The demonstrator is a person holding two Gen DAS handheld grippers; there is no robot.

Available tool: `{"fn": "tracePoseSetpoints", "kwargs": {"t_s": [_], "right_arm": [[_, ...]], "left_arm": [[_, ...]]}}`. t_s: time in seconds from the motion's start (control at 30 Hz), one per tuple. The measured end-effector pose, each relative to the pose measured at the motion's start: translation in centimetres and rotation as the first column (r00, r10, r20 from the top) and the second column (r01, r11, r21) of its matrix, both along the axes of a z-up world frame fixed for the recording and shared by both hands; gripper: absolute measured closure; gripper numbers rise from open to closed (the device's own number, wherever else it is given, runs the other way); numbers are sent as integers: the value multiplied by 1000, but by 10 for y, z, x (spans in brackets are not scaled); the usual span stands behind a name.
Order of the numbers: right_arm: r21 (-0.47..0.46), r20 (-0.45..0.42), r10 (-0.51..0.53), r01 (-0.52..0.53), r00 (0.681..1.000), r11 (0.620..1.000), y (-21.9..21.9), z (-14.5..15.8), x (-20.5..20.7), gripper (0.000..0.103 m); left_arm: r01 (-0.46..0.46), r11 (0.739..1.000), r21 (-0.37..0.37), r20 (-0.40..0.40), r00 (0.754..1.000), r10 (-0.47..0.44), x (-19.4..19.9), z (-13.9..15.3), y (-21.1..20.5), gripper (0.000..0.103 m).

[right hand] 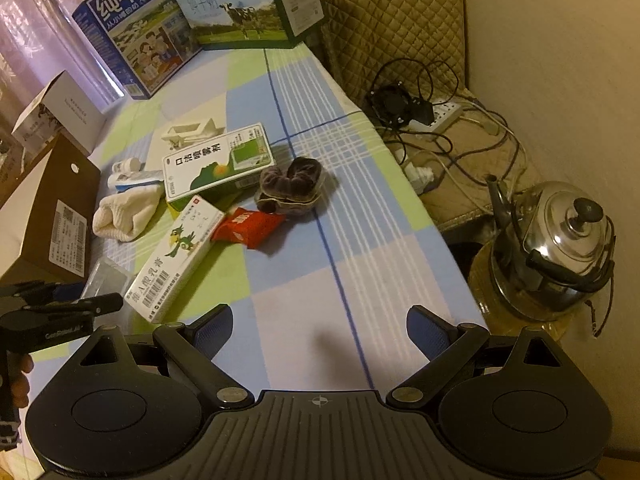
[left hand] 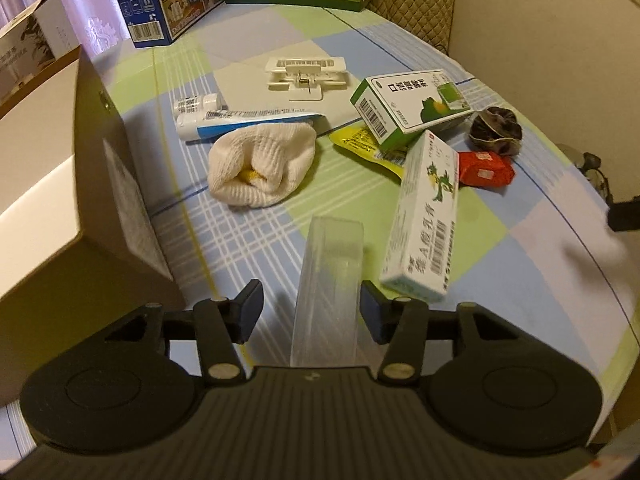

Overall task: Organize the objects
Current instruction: 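Grasp the clear plastic case with the left tool and lift it, then carry the clear case toward the box with the left tool while the right tool grasps the brown pouch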

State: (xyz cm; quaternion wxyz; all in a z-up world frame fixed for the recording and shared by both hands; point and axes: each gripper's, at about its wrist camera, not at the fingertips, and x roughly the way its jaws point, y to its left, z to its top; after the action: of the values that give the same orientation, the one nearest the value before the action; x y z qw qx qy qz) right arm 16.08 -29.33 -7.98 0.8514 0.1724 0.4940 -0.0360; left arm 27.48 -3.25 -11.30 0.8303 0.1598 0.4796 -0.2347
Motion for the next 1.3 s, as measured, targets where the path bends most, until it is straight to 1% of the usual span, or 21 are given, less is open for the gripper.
{"fn": "tracePoseSetpoints", "kwargs": {"t_s": [0.03,0.07,0.1,0.13,0.23,0.3,0.37,0.47,0.67,0.77,0.93,1.0,1.07,1.17,1.2,1.27,1.3], "right_arm": [[1,3,2,-2,1000,1000,-2,0,0,11],[5,8,6,-6,1000,1000,-5,0,1,11],[8,15,10,-11,1000,1000,-6,0,2,11],[12,23,16,-17,1000,1000,-8,1,4,11],[14,47,45,-46,998,999,-11,0,10,11],[5,65,76,-77,995,997,-12,0,18,14],[-2,86,118,-118,989,993,-13,0,28,19],[-13,106,168,-167,980,986,-14,-4,45,22],[-54,114,261,-256,959,965,-15,-16,85,26],[-57,104,292,-288,951,956,-15,-26,103,27],[-54,95,336,-332,937,942,-12,-38,124,30],[-63,83,347,-342,934,937,-10,-43,130,36],[-61,72,361,-357,930,932,-9,-48,134,48],[-62,55,379,-376,924,925,-7,-54,136,60],[-64,58,387,-383,920,921,-7,-55,135,62],[-80,67,404,-399,912,913,-6,-54,132,70],[-89,74,413,-406,908,909,-6,-53,130,71]], "left_arm": [[5,1000,4,-1,1000,-5,2,-2,-3,59],[9,1000,10,-3,1000,-9,3,-3,-5,62],[9,1000,15,-6,1000,-9,4,-5,-7,71],[6,1000,15,-6,1000,-5,3,-5,-8,76],[-46,999,16,20,999,46,1,-4,-7,77],[-79,997,4,38,996,79,-3,-1,-4,77],[-120,993,-7,40,992,120,-7,2,1,77],[-184,983,-12,36,982,185,-13,4,9,77],[-322,947,-14,23,947,322,-24,6,30,77],[-385,923,-14,26,923,385,-31,8,42,77],[-482,876,-12,39,875,482,-41,11,60,77],[-513,858,-11,42,857,513,-46,13,66,77],[-538,843,-6,44,842,538,-51,14,71,77],[-570,822,-3,50,820,570,-59,17,76,77],[-581,814,-3,52,813,580,-61,17,77,77],[-596,803,-3,55,802,595,-65,17,78,77],[-603,798,-2,56,797,602,-67,18,78,77]]}}
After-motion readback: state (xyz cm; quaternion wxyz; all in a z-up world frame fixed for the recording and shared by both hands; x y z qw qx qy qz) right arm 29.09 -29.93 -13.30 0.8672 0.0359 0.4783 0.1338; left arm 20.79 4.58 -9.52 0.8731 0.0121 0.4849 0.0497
